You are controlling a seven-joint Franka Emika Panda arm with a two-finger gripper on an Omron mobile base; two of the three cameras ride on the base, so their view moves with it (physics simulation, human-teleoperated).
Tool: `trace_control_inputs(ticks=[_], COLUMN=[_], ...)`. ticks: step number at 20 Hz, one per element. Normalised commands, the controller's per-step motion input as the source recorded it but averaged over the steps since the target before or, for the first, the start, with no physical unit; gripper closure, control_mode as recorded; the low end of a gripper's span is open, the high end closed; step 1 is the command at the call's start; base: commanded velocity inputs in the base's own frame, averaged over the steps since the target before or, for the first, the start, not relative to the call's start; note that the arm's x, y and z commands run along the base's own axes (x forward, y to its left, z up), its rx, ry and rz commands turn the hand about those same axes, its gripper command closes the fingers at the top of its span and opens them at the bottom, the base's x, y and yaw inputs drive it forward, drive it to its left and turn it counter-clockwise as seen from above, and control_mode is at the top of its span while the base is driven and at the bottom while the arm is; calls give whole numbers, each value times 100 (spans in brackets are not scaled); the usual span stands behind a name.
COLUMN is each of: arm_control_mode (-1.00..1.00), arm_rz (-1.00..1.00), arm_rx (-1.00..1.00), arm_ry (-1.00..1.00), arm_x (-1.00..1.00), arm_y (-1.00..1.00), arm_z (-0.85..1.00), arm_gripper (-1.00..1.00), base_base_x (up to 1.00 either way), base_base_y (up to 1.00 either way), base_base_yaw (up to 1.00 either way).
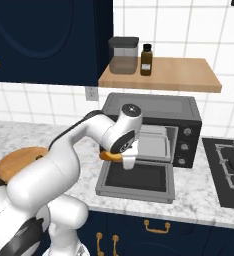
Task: Pick up the kebab skewer and baguette bread, and place them inside the toaster oven. Close the toaster oven door and start by setting the timer.
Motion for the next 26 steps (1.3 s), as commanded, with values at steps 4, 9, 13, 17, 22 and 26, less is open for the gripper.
trace_control_inputs(ticks=[4,9,13,17,22,26], arm_control_mode=[-100,-100,-100,-100,-100,-100], arm_rz=[-10,-7,-8,-9,-4,0], arm_rx=[0,0,0,0,0,1], arm_ry=[-12,-19,-12,-3,-2,-9], arm_x=[2,27,50,42,23,21], arm_y=[-34,-5,0,0,0,0], arm_z=[25,23,-5,0,0,0], arm_gripper=[100,100,100,100,100,100], base_base_x=[0,0,0,0,0,0], base_base_y=[0,0,0,0,0,0], base_base_yaw=[0,0,0,0,0,0])
